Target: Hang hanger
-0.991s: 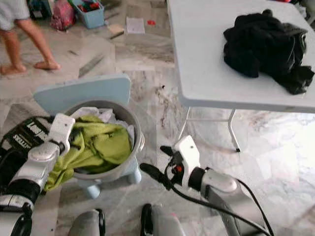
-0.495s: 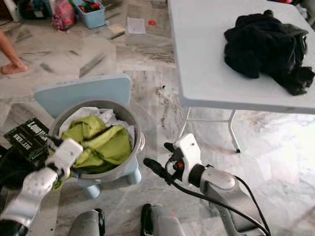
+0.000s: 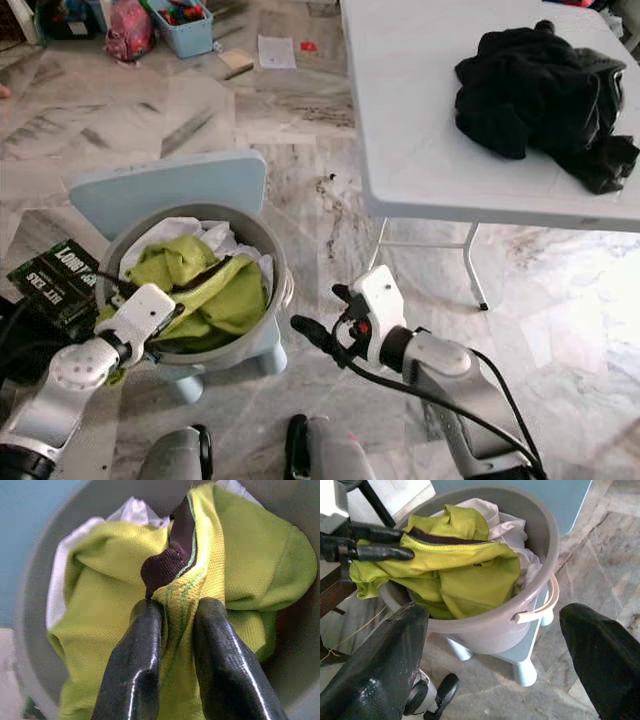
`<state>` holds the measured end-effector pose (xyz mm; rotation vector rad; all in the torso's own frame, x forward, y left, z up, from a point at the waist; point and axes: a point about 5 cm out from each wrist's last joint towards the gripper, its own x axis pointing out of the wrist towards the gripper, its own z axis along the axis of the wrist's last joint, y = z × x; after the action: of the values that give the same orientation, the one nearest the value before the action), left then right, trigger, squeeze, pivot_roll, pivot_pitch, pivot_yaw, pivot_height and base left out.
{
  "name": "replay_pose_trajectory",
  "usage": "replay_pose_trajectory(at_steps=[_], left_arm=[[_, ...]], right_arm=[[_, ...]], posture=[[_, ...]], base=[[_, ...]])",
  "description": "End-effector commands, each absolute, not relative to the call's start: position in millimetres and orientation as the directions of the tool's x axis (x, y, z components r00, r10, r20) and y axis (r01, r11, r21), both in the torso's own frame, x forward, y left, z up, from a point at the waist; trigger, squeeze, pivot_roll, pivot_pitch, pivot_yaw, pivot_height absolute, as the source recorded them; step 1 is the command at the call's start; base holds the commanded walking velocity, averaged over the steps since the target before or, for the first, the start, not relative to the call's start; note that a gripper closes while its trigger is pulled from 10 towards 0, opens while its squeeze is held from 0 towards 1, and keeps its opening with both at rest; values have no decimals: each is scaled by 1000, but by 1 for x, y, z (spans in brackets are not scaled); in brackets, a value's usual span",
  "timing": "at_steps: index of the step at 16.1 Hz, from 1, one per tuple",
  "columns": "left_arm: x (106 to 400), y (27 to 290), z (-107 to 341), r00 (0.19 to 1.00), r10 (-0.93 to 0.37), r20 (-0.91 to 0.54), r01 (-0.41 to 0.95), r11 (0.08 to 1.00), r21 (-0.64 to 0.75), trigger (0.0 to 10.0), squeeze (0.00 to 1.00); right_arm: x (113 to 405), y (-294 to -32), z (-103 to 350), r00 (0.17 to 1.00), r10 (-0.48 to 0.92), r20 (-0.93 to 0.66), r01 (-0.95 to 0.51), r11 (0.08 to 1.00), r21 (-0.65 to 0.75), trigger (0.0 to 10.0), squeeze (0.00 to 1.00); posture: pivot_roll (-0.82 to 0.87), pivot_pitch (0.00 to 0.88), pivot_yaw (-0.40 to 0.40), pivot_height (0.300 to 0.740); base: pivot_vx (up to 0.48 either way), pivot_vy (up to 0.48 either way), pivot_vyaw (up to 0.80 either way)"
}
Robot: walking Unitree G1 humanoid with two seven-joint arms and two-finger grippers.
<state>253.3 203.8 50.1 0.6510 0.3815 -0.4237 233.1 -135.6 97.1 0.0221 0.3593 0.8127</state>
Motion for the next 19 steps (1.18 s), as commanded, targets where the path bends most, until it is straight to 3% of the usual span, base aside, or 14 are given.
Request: replay_pose_trajectory(at_steps=[1, 5, 10, 12, 15, 19], left_arm=[[255, 200, 56, 846, -266, -462, 506, 675, 538, 10000, 1000], [257, 196, 80, 853, -287, -435, 516, 590, 622, 10000, 1000], [241, 222, 80, 870, -151, -470, 411, 748, 521, 10000, 1000], [223, 228, 66, 813, -164, -559, 409, 844, 348, 10000, 1000], [223, 230, 59, 781, -177, -598, 424, 854, 301, 10000, 1000], [242, 231, 70, 807, -201, -556, 428, 847, 315, 10000, 1000]], right_arm=[[232, -136, 96, 632, 711, -309, -706, 692, 147, 10000, 0], [237, -133, 94, 627, 716, -308, -712, 686, 146, 10000, 0], [241, -128, 91, 626, 717, -306, -714, 685, 145, 10000, 0], [242, -126, 88, 622, 720, -307, -717, 682, 146, 10000, 0], [245, -121, 88, 614, 728, -304, -727, 672, 141, 10000, 0], [246, -124, 88, 624, 720, -304, -721, 680, 130, 10000, 0]], posture=[[-80, 165, -124, 740], [-53, 160, -121, 740], [-24, 154, -109, 740], [-11, 153, -108, 740], [-4, 146, -109, 740], [-16, 144, -102, 740]], base=[[0, 0, 0], [0, 0, 0], [0, 0, 0], [0, 0, 0], [0, 0, 0], [0, 0, 0]])
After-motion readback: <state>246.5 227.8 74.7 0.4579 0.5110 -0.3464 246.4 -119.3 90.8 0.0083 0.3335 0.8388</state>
